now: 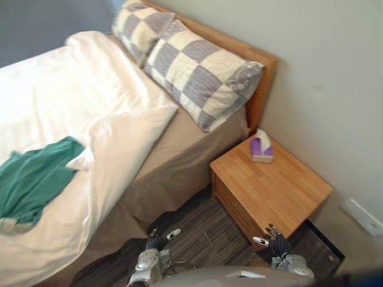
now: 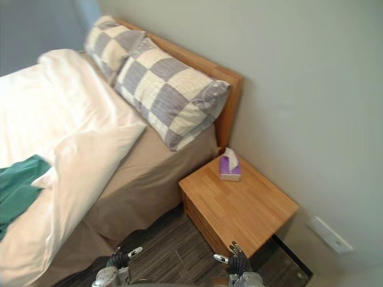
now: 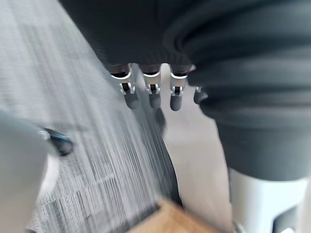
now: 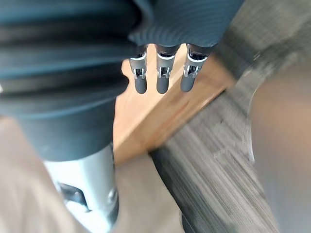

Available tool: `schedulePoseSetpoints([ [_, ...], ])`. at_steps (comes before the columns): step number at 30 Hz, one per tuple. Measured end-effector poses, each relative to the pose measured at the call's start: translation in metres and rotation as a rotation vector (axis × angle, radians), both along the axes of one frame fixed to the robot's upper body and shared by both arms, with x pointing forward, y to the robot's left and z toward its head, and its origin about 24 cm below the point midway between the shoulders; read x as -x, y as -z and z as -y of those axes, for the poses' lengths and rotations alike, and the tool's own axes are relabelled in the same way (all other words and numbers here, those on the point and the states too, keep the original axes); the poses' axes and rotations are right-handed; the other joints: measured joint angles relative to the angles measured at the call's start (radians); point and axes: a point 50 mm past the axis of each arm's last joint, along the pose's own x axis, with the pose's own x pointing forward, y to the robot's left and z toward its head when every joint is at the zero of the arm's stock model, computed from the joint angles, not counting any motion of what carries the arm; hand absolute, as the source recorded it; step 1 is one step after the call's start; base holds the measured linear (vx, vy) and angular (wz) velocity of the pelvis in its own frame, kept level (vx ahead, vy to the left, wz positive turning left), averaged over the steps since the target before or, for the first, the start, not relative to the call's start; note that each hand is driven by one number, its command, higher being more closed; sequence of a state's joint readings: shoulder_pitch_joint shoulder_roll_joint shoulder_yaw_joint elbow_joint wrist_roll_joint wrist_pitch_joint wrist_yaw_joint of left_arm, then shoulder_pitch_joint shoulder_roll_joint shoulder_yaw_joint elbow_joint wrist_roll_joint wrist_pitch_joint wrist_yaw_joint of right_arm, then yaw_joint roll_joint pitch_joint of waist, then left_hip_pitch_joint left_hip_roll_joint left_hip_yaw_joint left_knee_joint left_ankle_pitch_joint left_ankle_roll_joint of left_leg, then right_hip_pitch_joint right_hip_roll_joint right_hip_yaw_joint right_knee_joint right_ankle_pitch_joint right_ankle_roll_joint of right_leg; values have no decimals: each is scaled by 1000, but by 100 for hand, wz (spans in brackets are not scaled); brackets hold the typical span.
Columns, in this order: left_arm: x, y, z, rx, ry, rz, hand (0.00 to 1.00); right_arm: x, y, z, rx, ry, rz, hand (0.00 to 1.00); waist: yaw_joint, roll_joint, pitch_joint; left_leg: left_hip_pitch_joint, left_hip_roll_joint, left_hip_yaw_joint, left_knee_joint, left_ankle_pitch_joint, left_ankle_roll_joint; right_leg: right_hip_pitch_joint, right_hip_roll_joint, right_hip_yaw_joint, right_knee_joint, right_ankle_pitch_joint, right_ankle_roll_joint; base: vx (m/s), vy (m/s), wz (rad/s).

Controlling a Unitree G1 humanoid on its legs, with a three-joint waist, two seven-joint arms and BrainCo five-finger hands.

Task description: Tidy the bed and pick cloth on bed and put in laundry

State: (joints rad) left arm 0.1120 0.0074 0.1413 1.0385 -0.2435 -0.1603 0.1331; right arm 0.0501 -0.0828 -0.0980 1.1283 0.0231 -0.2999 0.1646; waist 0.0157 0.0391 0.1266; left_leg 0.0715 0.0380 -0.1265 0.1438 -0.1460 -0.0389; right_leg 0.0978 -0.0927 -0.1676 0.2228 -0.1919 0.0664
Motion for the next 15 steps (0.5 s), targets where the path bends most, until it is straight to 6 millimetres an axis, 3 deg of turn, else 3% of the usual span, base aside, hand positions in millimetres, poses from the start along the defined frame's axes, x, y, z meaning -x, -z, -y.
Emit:
schedulePoseSetpoints([
  [2,-1,-1,-2,-5,-21,19,0,3,1,-1,-3,-1,-14,0,0,-6,3,-30,23,168,25,1,-1,38,-8,-99,-16,-2,-5,49,-129,142],
  [4,-3,-3,-4,-15,-21,41,0,4,2,-3,-10,13,-29,0,4,-14,8,-54,38,348,40,20,30,75,-23,-185,-10,-7,-14,13,-11,143],
  [5,-4,-4,-6,-26,-16,53,0,4,3,-2,-12,29,-37,0,7,-17,7,-53,20,372,33,49,48,92,-36,-207,-8,-10,-11,10,71,115],
  [9,-7,-7,-13,-67,23,73,0,-2,3,-12,-39,38,-36,0,12,-48,8,-31,-52,337,-129,149,58,86,-74,-241,-22,-33,0,-33,64,70],
  [10,-7,-7,-13,-70,31,69,0,-1,3,-9,-38,51,-38,0,0,-42,17,-9,-62,339,-208,165,40,88,-80,-263,-24,-34,3,-148,31,52],
  [11,-7,-7,-12,-68,35,70,0,-1,3,-8,-38,61,-36,0,-4,-39,19,-1,-61,361,-232,153,39,92,-82,-270,-26,-35,3,-177,36,61],
  [12,-9,-7,-11,-68,53,72,0,2,4,-5,-39,85,-50,0,-9,-37,20,2,-53,443,-238,128,3,107,-91,-292,-40,-28,14,-137,41,62],
  [14,-8,-6,-8,-69,86,61,0,5,4,-2,-49,131,-56,0,-23,-43,27,2,-43,529,-228,124,-2,122,-106,-320,-45,-26,17,-67,39,52],
  [15,-8,-6,-6,-63,104,58,0,6,4,-1,-47,131,-58,0,-22,-28,19,3,-40,560,-224,125,-1,126,-112,-326,-41,-29,22,-17,27,22],
])
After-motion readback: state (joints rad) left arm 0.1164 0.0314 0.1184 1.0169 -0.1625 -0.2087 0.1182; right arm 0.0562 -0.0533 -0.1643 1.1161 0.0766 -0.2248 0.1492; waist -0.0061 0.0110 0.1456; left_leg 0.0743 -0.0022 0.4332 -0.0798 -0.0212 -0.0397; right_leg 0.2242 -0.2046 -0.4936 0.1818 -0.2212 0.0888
